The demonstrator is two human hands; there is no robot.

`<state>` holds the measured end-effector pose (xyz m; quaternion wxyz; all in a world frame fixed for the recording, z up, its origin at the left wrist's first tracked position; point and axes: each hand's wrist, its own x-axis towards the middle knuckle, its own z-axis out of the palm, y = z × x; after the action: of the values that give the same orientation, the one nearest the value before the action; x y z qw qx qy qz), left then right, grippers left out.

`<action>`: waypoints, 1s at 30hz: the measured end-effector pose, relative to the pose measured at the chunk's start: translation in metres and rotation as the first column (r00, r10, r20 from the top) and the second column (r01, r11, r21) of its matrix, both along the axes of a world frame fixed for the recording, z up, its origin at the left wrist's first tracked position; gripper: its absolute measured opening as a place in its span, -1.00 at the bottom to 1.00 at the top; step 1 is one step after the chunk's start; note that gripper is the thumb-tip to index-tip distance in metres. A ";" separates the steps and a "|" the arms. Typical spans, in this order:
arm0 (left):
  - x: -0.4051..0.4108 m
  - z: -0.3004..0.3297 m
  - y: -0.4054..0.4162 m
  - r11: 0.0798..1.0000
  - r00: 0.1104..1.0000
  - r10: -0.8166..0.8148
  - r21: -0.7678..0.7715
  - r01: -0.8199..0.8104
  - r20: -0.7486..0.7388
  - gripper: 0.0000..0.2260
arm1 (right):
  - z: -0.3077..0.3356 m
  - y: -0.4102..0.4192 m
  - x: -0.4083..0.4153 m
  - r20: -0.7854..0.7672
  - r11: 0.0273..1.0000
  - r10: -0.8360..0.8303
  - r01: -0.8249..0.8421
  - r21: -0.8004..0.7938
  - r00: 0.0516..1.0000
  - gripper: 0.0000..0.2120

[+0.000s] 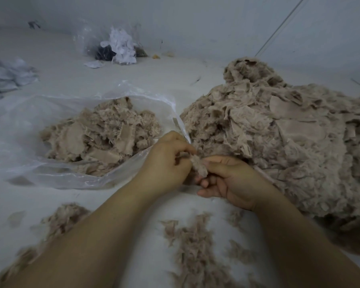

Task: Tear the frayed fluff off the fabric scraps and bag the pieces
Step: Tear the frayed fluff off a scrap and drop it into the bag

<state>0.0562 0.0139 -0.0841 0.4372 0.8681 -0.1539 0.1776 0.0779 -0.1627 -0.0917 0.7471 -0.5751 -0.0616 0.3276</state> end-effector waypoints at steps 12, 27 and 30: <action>-0.008 0.008 0.004 0.916 0.949 -0.238 -0.374 0.148 -0.208 -0.64 | 0.001 0.000 -0.003 0.027 0.998 -0.055 0.056 -0.025 0.998 -0.92; -0.006 -0.002 -0.007 0.962 0.980 0.108 0.265 -0.060 -0.169 -0.68 | -0.004 -0.002 0.000 0.101 0.999 -0.042 0.042 0.005 0.994 -0.83; -0.008 0.001 -0.008 0.918 0.989 0.075 0.396 -0.018 -0.128 -0.53 | -0.005 -0.002 0.000 0.117 0.999 -0.049 0.049 0.001 0.992 -0.76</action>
<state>0.0484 0.0055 -0.0828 0.2591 0.9520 -0.1346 0.0918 0.0783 -0.1650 -0.0964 0.7496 -0.5951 -0.0908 0.2752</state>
